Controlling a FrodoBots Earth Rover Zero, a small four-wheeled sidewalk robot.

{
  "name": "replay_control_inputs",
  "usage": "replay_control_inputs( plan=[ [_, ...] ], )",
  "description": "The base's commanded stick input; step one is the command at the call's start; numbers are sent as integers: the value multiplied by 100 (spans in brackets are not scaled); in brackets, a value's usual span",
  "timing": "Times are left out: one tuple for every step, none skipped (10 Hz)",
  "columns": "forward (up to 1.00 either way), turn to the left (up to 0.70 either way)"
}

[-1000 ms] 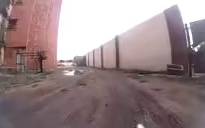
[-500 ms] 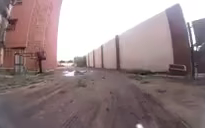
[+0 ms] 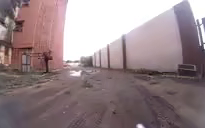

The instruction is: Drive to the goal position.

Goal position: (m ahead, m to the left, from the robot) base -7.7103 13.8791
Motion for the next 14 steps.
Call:
replay_control_inputs(
  plan=[
    [100, 1],
    [100, 1],
    [100, 1],
    [100, 1],
    [100, 1],
    [100, 1],
    [100, 1],
    [100, 1],
    [100, 1],
    [100, 1],
    [100, 1],
    [100, 1],
    [100, 1],
    [100, 1]
  ],
)
